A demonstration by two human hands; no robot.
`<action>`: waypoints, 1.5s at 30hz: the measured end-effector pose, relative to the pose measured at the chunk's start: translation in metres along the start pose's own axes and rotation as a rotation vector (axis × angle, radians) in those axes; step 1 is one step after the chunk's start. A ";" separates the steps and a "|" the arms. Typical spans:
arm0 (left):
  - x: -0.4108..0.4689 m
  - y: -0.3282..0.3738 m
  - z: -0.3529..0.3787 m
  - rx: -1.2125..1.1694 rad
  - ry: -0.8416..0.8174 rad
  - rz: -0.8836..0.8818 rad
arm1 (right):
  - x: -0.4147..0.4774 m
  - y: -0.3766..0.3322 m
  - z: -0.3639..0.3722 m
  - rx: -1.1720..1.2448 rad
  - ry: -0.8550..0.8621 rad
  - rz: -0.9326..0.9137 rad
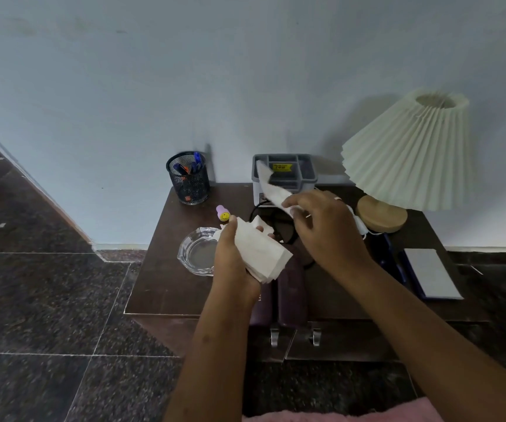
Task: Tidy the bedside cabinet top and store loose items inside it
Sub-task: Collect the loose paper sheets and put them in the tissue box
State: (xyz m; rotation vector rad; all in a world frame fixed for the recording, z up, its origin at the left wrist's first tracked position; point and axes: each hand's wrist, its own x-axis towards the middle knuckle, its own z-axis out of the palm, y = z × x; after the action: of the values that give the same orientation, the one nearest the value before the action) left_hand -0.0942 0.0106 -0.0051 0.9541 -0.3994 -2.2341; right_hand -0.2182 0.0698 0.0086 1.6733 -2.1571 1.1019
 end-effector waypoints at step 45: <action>0.019 0.022 -0.026 0.007 0.367 0.163 | 0.021 0.049 0.090 0.002 -0.782 0.261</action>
State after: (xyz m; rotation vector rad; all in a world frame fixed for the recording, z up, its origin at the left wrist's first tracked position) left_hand -0.0752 -0.0190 -0.0215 1.2585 -0.3046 -1.8629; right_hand -0.2440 -0.0011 -0.0640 2.1099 -2.8893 0.5179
